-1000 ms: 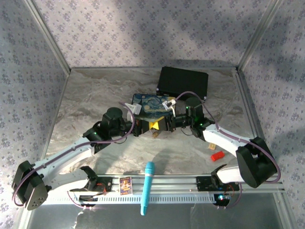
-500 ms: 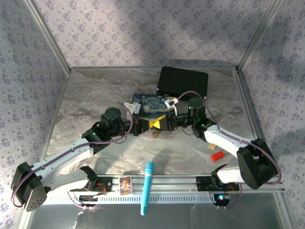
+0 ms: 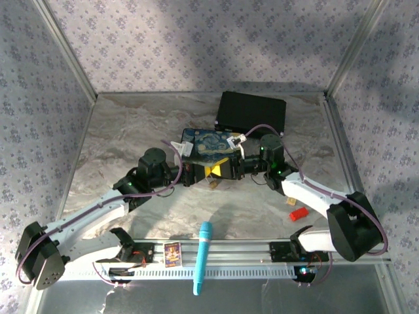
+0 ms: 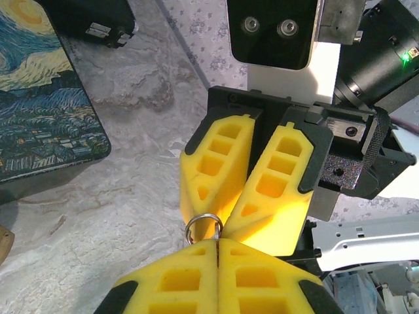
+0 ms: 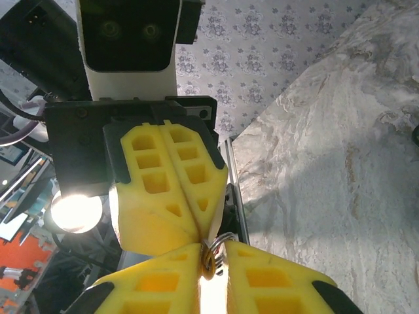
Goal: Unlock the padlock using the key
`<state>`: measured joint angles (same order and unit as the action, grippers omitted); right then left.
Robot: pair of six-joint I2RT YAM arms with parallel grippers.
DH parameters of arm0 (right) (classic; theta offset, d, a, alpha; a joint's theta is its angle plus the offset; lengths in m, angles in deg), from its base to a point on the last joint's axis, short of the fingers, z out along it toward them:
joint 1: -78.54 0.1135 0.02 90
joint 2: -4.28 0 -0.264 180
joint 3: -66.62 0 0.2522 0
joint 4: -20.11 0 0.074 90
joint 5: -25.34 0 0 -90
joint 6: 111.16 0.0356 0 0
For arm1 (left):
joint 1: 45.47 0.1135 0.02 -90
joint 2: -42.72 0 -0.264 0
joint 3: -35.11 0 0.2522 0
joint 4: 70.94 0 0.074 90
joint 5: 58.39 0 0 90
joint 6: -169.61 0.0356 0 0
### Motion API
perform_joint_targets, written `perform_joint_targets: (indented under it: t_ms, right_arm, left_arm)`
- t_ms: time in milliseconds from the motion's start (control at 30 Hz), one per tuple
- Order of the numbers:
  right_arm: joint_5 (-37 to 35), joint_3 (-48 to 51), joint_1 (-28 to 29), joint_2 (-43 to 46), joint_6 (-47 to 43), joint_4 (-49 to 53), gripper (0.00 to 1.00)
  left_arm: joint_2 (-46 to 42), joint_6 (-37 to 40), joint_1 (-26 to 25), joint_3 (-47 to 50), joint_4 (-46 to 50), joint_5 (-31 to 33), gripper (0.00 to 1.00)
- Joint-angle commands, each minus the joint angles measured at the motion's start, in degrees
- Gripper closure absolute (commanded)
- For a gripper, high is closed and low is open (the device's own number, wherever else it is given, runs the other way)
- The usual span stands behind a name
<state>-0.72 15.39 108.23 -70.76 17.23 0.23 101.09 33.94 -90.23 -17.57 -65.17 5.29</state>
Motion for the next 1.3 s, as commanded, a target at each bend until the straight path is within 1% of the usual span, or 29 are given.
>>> perform_joint_targets:
  t_ms: [0, 233, 333, 400, 433, 467, 533, 567, 600, 733, 800, 867, 900, 933, 1000, 1033, 1067, 1133, 1200, 1267]
  right_arm:
    - [1.05, -0.37, 0.77, -0.49, -0.4, -0.8, 0.86]
    - [2.19, -0.91, 1.41, -1.78, -0.99, -0.42, 0.95]
    - [2.01, -0.03, 0.82, -1.36, -0.87, -0.45, 0.99]
    - [1.34, 0.81, 0.13, -0.98, -0.44, -0.98, 1.0]
    - [0.87, 1.27, -0.22, -0.75, -0.27, -0.98, 1.0]
    - [0.4, 1.67, -0.55, -0.49, -0.02, -0.9, 1.0]
    - [-1.35, 2.55, -1.37, 0.05, 0.02, 0.12, 1.0]
    - [-2.09, 3.1, -1.78, 0.41, -0.07, 0.71, 1.0]
    - [-2.7, 3.78, -2.3, 0.76, 0.09, 0.86, 1.0]
    - [-6.56, 6.76, -4.6, 2.98, -0.49, 4.02, 1.0]
    - [-11.05, 6.98, -5.17, 4.45, -1.9, 10.47, 1.0]
    - [-17.1, 7.78, -5.46, 6.47, -4.5, 16.76, 1.0]
    - [-19.71, 8.42, -5.66, 7.33, -4.86, 18.21, 1.0]
    - [-21.55, 9.5, -5.68, 8.43, -4.85, 18.54, 1.0]
    - [-25.51, 11.35, -5.29, 10.79, -4.4, 18.85, 1.0]
    - [-28.35, 12.15, -4.94, 12.09, -4.4, 19.93, 1.0]
    - [-31.32, 12.68, -4.71, 13.41, -4.43, 21.41, 1.0]
    - [-35.83, 14.54, -4.69, 15.72, -3.95, 23.23, 1.0]
    - [-36.93, 16.47, -4.99, 17.23, -2.96, 22.11, 1.0]
    - [-37.15, 17.62, -5.04, 18.11, -2.86, 21.7, 1.0]
  left_arm:
    - [0.42, -0.91, -0.29, -0.02, -5.04, -3.1, 1.0]
    - [0.59, -0.78, -0.29, -0.11, -4.03, -2.52, 1.0]
    - [0.52, -0.52, -0.14, -0.11, -3.17, -2.06, 1.0]
    - [0.78, -0.48, -0.07, -0.28, -2.69, -1.7, 1.0]
    - [0.87, -0.58, 0.1, -0.28, -2.28, -1.02, 0.91]
    - [0.89, -0.81, 0.37, -0.28, -1.82, -0.16, 0.71]
    - [0.32, -1.3, 0.89, -0.28, -0.65, 2.68, 0.22]
    - [-0.25, -1.19, 0.9, -0.17, 0.22, 4.97, 0.02]
    - [-0.89, -1.22, 0.93, -0.12, 0.97, 7.12, 0.0]
    - [-1.86, -2.07, 0.83, 0.44, 3.62, 15.01, 0.0]
    - [-0.85, -3.69, 0.13, 1.36, 4.34, 19.35, 0.02]
    - [1.77, -6.0, -1.38, 1.81, 6.57, 24.72, 0.06]
    - [3.18, -6.9, -2.12, 2.31, 6.55, 26.45, 0.1]
    - [5.08, -7.63, -3.05, 2.77, 5.95, 27.89, 0.15]
    - [8.65, -8.47, -5.36, 2.98, 4.49, 30.63, 0.23]
    - [10.38, -8.55, -7.02, 2.54, 4.41, 33.33, 0.27]
    - [12.22, -8.81, -8.57, 1.76, 4.81, 35.81, 0.29]
    - [15.69, -9.17, -10.4, 0.55, 4.84, 39.04, 0.31]
    - [18.71, -9.81, -11.05, 0.89, 2.7, 41.68, 0.36]
    - [21.6, -12.27, -10.8, 2.81, -1.92, 42.57, 0.4]
